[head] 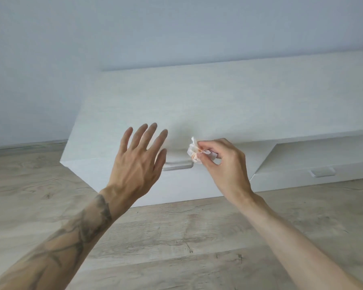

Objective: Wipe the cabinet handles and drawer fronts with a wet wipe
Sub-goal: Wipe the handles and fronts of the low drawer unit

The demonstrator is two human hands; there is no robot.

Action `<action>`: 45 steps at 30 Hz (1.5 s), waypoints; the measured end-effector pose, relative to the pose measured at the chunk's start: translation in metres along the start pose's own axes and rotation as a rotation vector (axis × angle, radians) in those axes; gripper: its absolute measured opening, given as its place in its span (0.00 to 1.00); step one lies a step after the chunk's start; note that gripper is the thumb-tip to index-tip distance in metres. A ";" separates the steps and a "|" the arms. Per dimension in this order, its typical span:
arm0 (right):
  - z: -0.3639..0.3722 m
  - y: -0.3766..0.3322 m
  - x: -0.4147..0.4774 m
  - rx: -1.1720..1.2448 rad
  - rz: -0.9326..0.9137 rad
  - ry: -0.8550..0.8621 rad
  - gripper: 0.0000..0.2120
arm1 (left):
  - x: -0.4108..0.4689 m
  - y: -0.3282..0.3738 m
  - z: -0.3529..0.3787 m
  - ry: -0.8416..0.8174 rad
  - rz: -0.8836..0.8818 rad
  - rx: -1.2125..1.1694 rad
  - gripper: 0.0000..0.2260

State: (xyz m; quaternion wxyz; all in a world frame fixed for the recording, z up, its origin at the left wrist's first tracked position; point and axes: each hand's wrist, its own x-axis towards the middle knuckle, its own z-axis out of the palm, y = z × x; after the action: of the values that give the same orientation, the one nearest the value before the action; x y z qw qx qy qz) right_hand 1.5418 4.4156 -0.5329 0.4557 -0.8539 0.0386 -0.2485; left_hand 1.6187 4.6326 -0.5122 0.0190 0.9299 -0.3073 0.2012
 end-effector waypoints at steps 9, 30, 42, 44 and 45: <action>-0.203 -0.164 0.117 -0.148 0.257 0.009 0.06 | 0.140 0.049 -0.231 -0.192 0.105 -0.108 0.23; -0.731 -0.357 0.206 -0.443 0.425 0.386 0.08 | 0.446 0.333 -0.609 -0.277 0.442 -0.201 0.27; -1.042 -0.269 0.200 -0.512 0.401 0.469 0.06 | 0.550 0.656 -0.652 -0.310 0.521 -0.254 0.26; -1.085 -0.251 0.202 -0.537 0.399 0.470 0.06 | 0.571 0.703 -0.654 -0.310 0.531 -0.260 0.26; -1.106 -0.240 0.203 -0.546 0.400 0.473 0.06 | 0.582 0.725 -0.653 -0.310 0.537 -0.265 0.26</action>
State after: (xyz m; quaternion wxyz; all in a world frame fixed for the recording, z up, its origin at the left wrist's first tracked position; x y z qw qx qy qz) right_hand 1.1721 3.6564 0.2476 0.2302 -0.8385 0.3721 -0.3249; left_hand 1.3870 3.8201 0.2479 0.0390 0.8246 -0.5642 0.0134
